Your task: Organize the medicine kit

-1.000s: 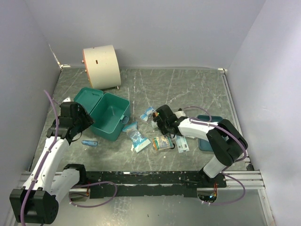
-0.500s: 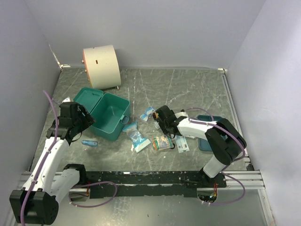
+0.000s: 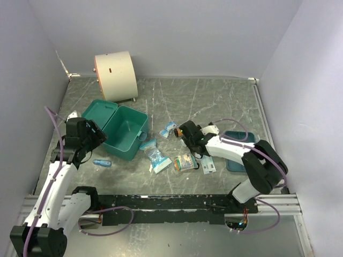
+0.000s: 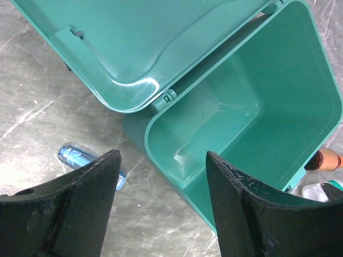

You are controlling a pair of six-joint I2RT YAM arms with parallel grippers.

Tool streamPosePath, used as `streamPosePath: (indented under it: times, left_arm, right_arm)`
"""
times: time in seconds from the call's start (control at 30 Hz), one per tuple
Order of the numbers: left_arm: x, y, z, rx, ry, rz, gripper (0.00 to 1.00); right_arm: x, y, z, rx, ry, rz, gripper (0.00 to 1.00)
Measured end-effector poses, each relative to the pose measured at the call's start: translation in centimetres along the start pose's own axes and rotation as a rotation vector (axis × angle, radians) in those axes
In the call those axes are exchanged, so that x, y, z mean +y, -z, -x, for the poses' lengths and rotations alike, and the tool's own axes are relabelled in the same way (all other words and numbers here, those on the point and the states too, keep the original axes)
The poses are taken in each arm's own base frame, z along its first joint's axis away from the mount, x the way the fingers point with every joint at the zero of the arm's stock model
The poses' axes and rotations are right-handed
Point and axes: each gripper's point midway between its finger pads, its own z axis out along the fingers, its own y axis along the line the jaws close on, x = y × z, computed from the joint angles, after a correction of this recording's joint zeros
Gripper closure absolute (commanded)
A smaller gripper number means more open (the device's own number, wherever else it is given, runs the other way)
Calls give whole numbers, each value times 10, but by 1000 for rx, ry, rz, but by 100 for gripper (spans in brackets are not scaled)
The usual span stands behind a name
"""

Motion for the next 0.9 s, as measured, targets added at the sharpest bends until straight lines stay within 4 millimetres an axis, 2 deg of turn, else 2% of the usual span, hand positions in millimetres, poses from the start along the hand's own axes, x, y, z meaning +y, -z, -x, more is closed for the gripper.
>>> streamPosePath:
  times: [0.1,0.3,0.37,0.5,0.6,0.73,0.9]
  left_arm:
    - [0,5,3,-20,8,-7,26]
    - [-1,11,7,-47,26,-17,26]
    - [-2,11,8,-50,28,-19,26]
    - [-3,12,7,-46,27,-24,25]
    - [-6,12,9,-36,18,-33,25]
    - [-11,13,10,-19,-7,-44,25]
    - [-14,16,10,-18,-30,-66,26]
  right_arm:
    - [7,14,12,-34,54,38,74]
    - [41,51,40,-109,215,187,75]
    - [58,62,46,-125,301,245,84]
    - [108,86,51,-146,503,383,84]
    - [147,106,49,-161,640,506,83]
    - [190,129,40,-166,821,664,84]
    - [238,134,17,-154,1029,790,84]
